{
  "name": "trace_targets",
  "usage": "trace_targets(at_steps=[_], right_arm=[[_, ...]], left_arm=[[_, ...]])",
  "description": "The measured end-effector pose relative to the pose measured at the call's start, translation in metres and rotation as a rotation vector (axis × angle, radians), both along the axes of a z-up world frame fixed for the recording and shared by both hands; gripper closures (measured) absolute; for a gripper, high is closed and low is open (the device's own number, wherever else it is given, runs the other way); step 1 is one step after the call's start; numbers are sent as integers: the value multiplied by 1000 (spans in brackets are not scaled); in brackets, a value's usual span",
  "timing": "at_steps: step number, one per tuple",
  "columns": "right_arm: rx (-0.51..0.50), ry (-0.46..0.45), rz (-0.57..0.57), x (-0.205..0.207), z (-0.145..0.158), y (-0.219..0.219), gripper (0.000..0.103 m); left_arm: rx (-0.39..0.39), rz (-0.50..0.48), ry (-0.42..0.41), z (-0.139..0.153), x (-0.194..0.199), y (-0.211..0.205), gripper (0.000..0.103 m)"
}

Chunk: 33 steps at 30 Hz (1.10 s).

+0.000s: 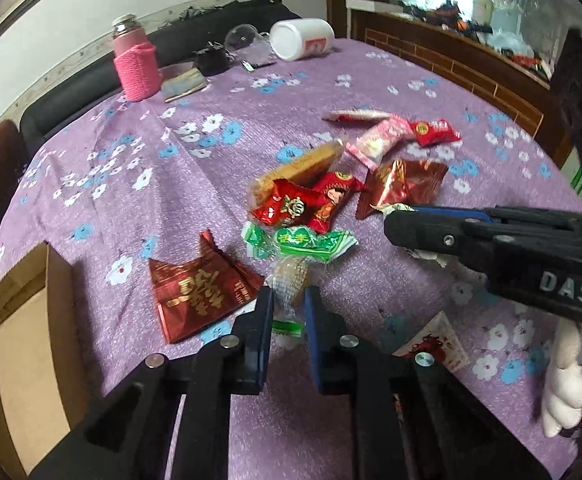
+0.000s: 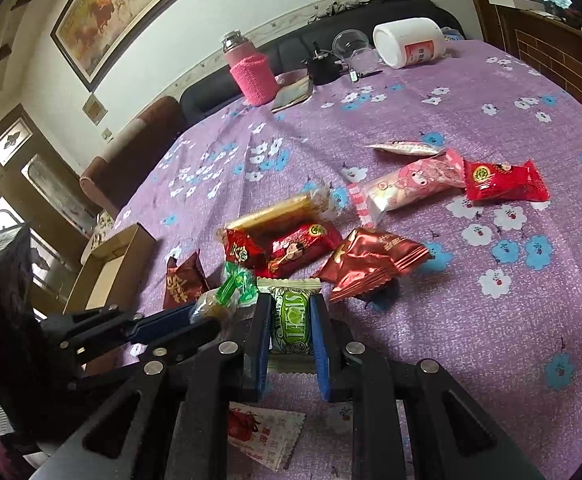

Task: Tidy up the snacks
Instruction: 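Carry both snacks over the cardboard box and open both tools to drop them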

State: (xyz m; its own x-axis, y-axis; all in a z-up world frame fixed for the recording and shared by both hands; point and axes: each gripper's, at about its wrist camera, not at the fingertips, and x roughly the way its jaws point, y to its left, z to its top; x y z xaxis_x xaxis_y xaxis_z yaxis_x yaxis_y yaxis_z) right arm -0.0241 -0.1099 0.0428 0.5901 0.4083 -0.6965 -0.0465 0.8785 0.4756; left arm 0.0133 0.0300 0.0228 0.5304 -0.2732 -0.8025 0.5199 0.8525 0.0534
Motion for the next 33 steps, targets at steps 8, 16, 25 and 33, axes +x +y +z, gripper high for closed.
trace_targets(at_steps=[8, 16, 25, 33], right_arm=[[32, -3, 8, 0, -1, 0, 83], [72, -13, -3, -1, -1, -1, 83], [199, -19, 199, -18, 28, 60, 83], [183, -2, 428, -27, 45, 174, 82]], left_arm=[[-156, 69, -2, 30, -29, 46, 93], [-253, 100, -35, 56, -62, 84, 93], [-310, 285, -86, 70, -87, 174, 92], [-296, 490, -85, 49, -106, 260, 92]])
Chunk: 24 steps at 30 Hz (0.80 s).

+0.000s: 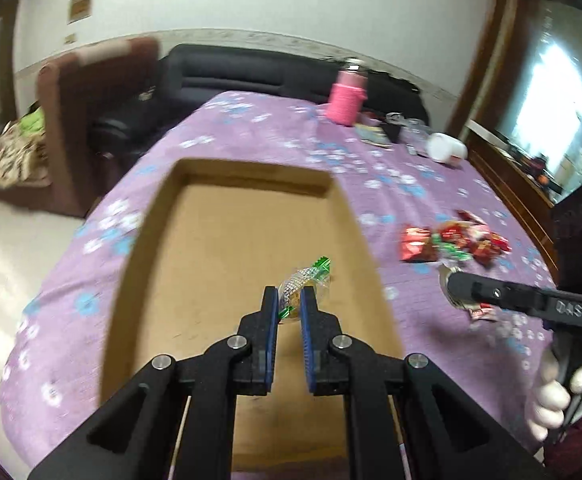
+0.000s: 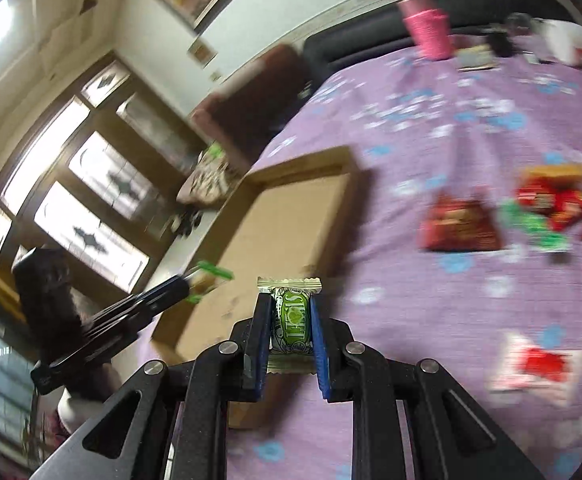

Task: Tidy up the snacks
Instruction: 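Carry both snacks over the cardboard box and open both tools to drop them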

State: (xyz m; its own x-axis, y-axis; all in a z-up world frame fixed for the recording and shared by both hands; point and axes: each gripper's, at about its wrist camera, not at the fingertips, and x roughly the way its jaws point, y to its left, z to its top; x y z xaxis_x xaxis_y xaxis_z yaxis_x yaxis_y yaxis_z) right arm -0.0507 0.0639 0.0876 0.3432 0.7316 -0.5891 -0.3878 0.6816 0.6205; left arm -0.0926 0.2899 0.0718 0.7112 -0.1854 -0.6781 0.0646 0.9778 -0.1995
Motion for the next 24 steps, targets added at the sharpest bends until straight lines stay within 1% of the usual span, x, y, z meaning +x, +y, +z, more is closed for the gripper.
trace_targets(at_steps=[4, 9, 14, 15, 19, 20, 22, 23, 24], right_arm=[[-44, -1, 83, 3, -4, 55, 82], [-106, 16, 156, 6, -19, 108, 82], [-169, 23, 201, 8, -40, 142, 82], [-183, 19, 205, 2, -39, 146, 82], [-229, -5, 199, 1, -44, 156, 81], [-229, -7, 192, 2, -44, 157, 81], [-219, 6, 188, 4, -44, 156, 79], [-211, 4, 185, 4, -44, 155, 79], [-206, -3, 181, 4, -42, 153, 76]], left_arm=[[14, 65, 28, -14, 0, 27, 92], [24, 99, 53, -24, -3, 46, 92], [20, 120, 65, -29, -5, 55, 92], [18, 123, 65, -30, -7, 58, 92], [-3, 146, 59, -27, -10, 64, 91], [-18, 154, 58, -26, -11, 67, 90], [-38, 162, 54, -24, -13, 70, 82], [-44, 170, 49, -22, -14, 72, 74], [-47, 173, 44, -21, -16, 73, 68]])
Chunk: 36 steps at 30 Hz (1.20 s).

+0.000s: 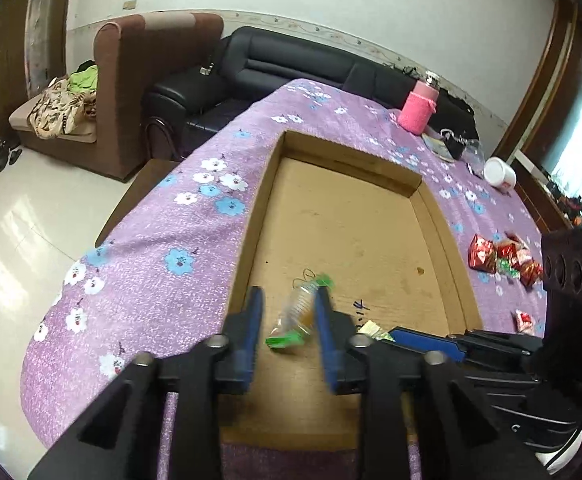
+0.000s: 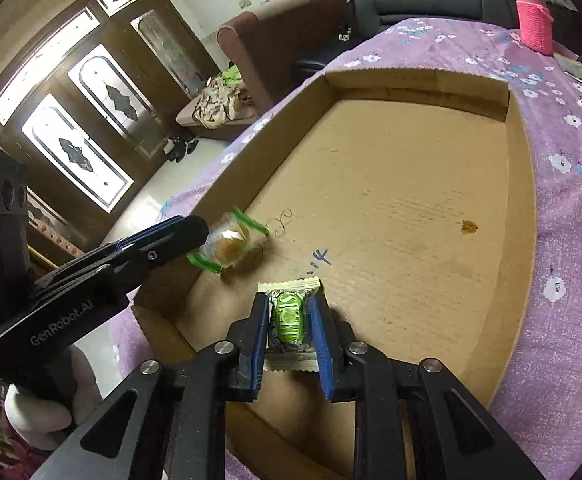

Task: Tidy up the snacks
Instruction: 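Carry both snacks over the cardboard box and open both tools to drop them, then grasp the red-and-white packet with the left tool while the right tool grasps a red foil snack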

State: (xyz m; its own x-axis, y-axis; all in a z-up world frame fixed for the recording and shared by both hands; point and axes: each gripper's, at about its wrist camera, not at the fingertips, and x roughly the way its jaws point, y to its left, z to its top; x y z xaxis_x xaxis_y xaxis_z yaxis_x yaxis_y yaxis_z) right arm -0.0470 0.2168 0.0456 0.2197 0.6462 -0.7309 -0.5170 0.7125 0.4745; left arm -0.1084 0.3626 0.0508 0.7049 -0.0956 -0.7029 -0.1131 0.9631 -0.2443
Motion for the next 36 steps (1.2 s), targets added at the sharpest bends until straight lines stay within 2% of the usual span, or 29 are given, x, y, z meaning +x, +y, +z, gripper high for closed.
trace_targets(at_steps=[3, 8, 12, 14, 17, 21, 29, 36], right_arm=[[26, -17, -15, -3, 6, -9, 65], [92, -50, -75, -6, 21, -39, 64], [112, -103, -154, -12, 36, -72, 64], [119, -124, -202, -15, 43, -93, 64], [127, -148, -285, -18, 49, -131, 64], [112, -166, -385, -26, 51, -178, 58], [107, -144, -567, -52, 41, -264, 59], [103, -141, -643, -73, 43, -308, 59]], left_arm=[[-6, 8, -21, 7, -6, -1, 61], [-35, 22, -72, 26, -20, -7, 58], [-43, -4, -136, 44, -31, -23, 44], [-52, -36, -155, 50, -31, -36, 43], [-64, -94, -155, 57, -26, -59, 42], [-81, -182, -147, 62, -19, -94, 38], [-119, -340, -92, 56, -8, -163, 36], [-109, -426, -75, 57, -14, -209, 36]])
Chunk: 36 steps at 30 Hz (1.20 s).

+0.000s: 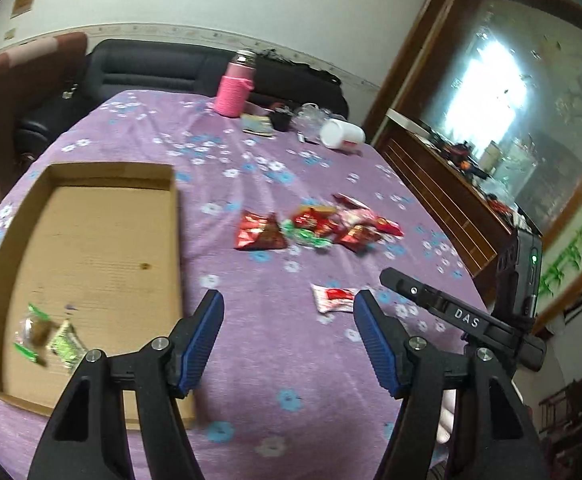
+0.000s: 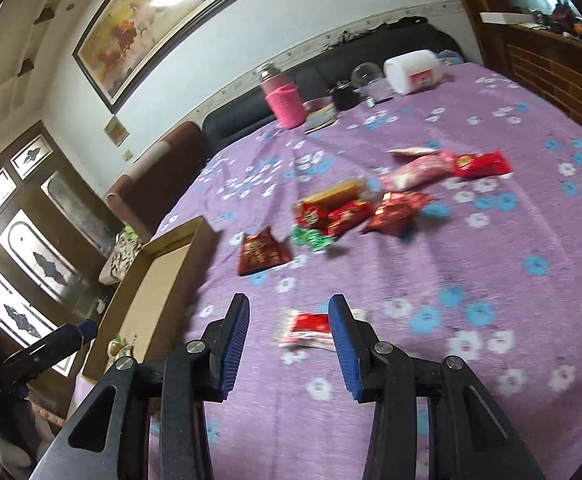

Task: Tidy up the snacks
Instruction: 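Grasp the red-and-white packet with the left tool while the right tool grasps a red foil snack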

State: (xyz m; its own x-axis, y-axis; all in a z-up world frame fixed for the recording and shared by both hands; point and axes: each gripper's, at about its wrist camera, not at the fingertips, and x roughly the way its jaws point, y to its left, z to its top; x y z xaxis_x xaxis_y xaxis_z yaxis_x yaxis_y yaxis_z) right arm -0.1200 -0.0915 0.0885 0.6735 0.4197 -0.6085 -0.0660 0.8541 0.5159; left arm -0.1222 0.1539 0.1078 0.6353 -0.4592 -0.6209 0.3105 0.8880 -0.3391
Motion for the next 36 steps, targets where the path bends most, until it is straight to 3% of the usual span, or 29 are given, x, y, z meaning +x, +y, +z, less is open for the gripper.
trace_targets(at_steps=[9, 17, 24, 34, 36], right_arm=[[-10, 48, -31, 20, 3, -55, 59], [-41, 147, 17, 72, -23, -38, 59], [-1, 222, -151, 104, -43, -57, 59], [-171, 221, -124, 142, -55, -23, 59], [-201, 200, -114, 141, -55, -20, 67]], left_arm=[[-19, 8, 4, -1, -8, -8, 36], [-14, 13, 41, -19, 2, 0, 36], [35, -71, 0, -26, 2, -9, 36], [132, -197, -8, -35, 6, -46, 36], [163, -228, -10, -36, 9, -60, 36]])
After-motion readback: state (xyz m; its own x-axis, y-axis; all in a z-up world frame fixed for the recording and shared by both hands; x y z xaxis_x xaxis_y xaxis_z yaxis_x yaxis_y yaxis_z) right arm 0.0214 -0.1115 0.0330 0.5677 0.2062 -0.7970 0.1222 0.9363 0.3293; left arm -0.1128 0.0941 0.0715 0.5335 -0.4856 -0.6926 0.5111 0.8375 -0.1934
